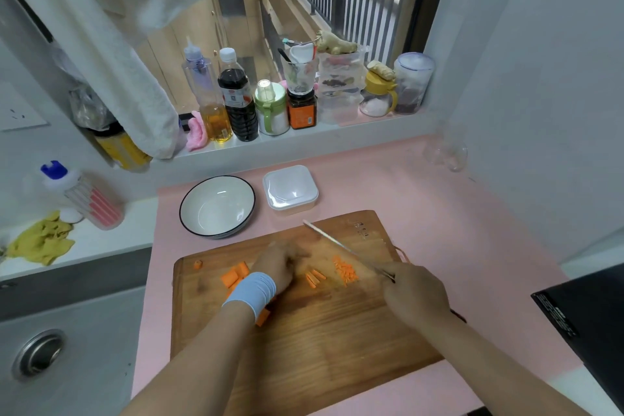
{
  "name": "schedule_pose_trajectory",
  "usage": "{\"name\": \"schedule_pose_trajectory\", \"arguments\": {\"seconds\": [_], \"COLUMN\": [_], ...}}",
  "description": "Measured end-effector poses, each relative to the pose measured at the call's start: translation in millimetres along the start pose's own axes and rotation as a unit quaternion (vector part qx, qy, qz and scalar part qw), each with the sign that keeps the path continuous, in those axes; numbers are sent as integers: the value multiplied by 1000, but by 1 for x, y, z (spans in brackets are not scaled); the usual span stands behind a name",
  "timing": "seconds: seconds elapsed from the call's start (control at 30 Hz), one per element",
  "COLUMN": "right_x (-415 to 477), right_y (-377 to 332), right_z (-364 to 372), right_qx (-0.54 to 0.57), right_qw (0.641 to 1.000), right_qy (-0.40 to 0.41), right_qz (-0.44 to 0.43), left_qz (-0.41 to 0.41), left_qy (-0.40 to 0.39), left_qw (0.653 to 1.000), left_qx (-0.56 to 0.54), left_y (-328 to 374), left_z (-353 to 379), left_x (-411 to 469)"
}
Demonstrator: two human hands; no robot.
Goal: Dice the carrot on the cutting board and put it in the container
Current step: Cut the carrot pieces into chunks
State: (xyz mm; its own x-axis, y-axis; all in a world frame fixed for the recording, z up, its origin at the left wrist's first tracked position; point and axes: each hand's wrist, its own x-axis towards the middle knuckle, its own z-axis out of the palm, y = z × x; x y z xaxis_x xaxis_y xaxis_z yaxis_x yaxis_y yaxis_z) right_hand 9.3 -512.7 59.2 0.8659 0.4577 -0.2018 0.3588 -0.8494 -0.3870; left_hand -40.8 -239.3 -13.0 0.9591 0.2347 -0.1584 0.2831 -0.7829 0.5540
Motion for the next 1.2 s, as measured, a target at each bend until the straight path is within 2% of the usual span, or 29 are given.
{"name": "schedule_pose_trajectory", "arguments": {"seconds": [0.07,0.17,0.4,0.57,0.73,0.93,1.2], "right_x": [2,3,-3,-10,-14,-22,-24], "right_y": [-3,-12,-31,-45,-51,-59,-64], "right_z": [2,4,18,32,42,48,53], "right_qx": [33,75,81,73,98,104,112], "right_qw": [999,995,993,992,988,987,986], "right_qy": [0,-2,-44,-68,-89,-92,-80], "right_qz": [40,63,71,75,83,80,92], "left_qz": [68,103,63,26,67,110,128], "left_qy": [-33,-46,0,55,90,115,133], "left_qw": [997,992,993,995,994,987,983], "left_qx": [28,51,98,73,7,-15,-22], "left_y": [6,7,8,12,0,-9,-6], "left_z": [13,23,28,41,44,48,52], "left_x": [-6,-10,-29,-45,-57,-58,-64]}}
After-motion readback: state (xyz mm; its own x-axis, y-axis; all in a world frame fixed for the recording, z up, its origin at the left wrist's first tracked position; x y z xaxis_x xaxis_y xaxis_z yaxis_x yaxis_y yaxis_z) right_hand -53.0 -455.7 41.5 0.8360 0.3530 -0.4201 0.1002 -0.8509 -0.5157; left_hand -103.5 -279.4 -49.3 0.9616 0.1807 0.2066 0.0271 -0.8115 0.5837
